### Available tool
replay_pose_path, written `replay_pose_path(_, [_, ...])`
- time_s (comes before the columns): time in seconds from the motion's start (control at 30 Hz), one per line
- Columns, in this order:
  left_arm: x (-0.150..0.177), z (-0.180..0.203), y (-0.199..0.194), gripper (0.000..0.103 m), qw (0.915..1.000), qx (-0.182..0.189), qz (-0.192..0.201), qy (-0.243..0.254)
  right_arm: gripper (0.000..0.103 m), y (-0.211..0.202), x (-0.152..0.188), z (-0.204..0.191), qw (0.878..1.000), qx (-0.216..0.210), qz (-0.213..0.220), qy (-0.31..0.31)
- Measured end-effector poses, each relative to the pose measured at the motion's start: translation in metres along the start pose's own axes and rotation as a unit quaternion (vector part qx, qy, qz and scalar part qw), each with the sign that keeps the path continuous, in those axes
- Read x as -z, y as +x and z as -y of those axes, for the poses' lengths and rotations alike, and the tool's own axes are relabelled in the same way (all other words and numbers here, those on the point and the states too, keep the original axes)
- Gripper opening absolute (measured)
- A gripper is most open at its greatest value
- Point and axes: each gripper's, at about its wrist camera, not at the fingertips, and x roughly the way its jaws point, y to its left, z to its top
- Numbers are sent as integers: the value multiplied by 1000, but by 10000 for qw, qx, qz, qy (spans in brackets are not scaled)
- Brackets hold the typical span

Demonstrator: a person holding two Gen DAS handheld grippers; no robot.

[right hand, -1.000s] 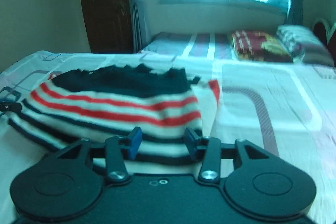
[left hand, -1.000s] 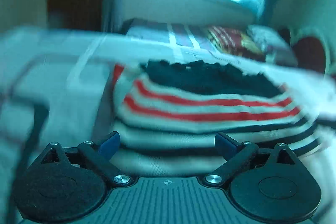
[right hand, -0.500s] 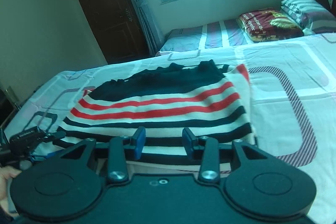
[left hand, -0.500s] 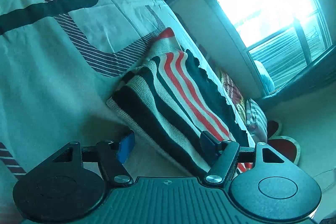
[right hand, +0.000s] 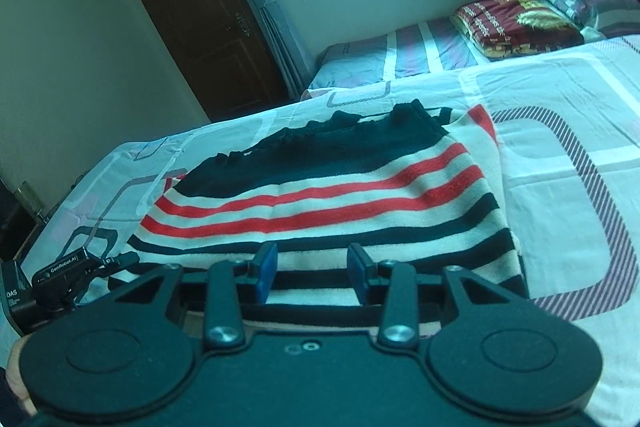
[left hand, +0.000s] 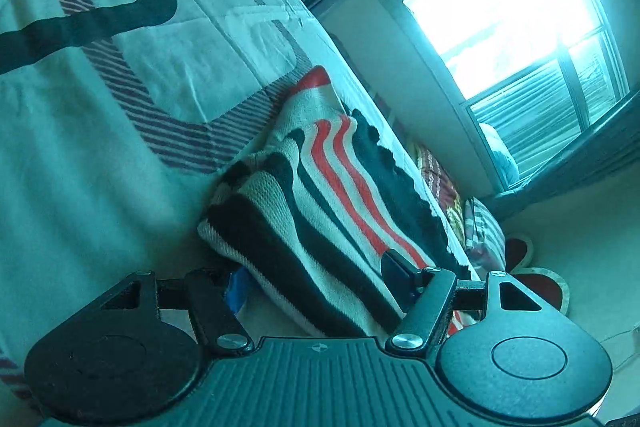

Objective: Fold small clothes

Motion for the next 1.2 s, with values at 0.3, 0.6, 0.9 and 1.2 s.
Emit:
replay_pose_path(0.3, [-7, 2, 20, 69, 9990, 103, 417, -128, 36, 41, -7, 8, 9994, -171, -126, 256])
replay_pose_path(0.6, [-12, 3, 34, 66, 9967, 285, 709, -272, 11, 91, -17, -1, 9979, -526, -190, 333])
replay_pose_path(0.9, [-19, -17, 38, 33, 9965, 367, 568, -488, 8, 123, -11, -10, 9962, -702, -300, 429])
replay_pose_path(1.2, [-19, -16, 42, 31, 9970, 331, 597, -366, 0, 132, -9, -18, 9982, -416, -408, 147])
